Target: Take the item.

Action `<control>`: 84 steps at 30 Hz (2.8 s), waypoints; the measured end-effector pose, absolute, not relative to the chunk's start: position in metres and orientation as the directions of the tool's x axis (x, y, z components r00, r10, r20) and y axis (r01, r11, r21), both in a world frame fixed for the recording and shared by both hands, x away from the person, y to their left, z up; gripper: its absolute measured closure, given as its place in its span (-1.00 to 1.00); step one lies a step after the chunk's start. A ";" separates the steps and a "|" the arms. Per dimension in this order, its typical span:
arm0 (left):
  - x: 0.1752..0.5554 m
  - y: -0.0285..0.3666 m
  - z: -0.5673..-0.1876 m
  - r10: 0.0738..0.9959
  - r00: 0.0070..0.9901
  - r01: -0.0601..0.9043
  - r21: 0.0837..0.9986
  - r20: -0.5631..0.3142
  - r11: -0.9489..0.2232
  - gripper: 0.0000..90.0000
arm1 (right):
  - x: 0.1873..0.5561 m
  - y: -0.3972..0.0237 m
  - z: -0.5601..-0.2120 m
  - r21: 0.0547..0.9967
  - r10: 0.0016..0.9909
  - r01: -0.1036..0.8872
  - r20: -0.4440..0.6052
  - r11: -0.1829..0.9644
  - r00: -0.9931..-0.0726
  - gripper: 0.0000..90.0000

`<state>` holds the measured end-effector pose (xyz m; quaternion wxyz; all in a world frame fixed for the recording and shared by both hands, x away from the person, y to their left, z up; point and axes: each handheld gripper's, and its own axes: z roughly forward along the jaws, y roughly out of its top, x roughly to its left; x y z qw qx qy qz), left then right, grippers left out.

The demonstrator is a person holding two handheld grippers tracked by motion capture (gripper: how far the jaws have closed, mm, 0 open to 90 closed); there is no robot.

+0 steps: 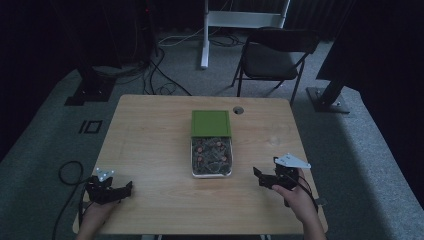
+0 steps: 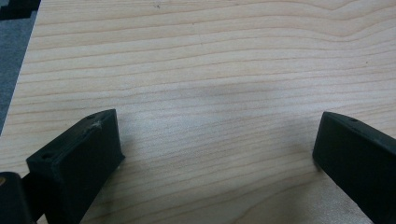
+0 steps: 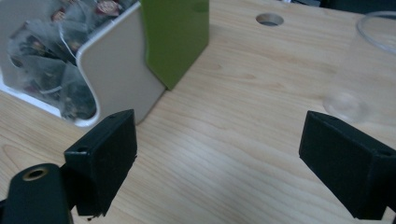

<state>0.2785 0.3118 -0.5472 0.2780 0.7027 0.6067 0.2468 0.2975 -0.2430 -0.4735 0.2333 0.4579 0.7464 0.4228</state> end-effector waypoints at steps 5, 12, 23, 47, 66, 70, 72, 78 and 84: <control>0.278 0.312 -0.547 0.990 0.142 0.715 0.690 0.010 -0.110 -0.96 | 0.301 -0.235 -0.467 0.852 0.870 0.470 0.033 0.233 -0.491 -0.75; 0.278 0.312 -0.547 0.990 0.142 0.715 0.690 0.010 -0.110 -0.96 | 0.303 -0.224 -0.461 0.859 0.855 0.455 0.038 0.237 -0.517 -0.75; 0.278 0.312 -0.547 0.990 0.142 0.715 0.690 0.009 -0.109 -0.96 | 0.308 -0.210 -0.453 0.869 0.837 0.434 0.044 0.237 -0.545 -0.75; 0.278 0.312 -0.547 0.990 0.143 0.716 0.689 0.009 -0.110 -0.96 | 0.316 -0.167 -0.441 0.877 0.778 0.390 0.031 0.280 -0.628 -0.75; 0.278 0.312 -0.547 0.990 0.143 0.716 0.689 0.009 -0.110 -0.96 | 0.320 -0.130 -0.447 0.863 0.715 0.371 0.016 0.343 -0.699 -0.75; 0.278 0.312 -0.547 0.990 0.143 0.716 0.689 0.009 -0.110 -0.96 | 0.320 -0.122 -0.449 0.860 0.706 0.371 0.019 0.349 -0.708 -0.70; 0.278 0.312 -0.547 0.990 0.143 0.716 0.689 0.010 -0.110 -0.96 | 0.320 -0.118 -0.451 0.858 0.697 0.371 0.021 0.355 -0.716 -0.70; 0.278 0.312 -0.547 0.990 0.143 0.716 0.689 0.009 -0.110 -0.96 | 0.320 -0.107 -0.455 0.853 0.677 0.367 0.023 0.370 -0.735 -0.70; 0.278 0.312 -0.547 0.990 0.143 0.716 0.689 0.009 -0.110 -0.96 | 0.319 -0.098 -0.455 0.853 0.657 0.358 0.025 0.380 -0.754 -0.70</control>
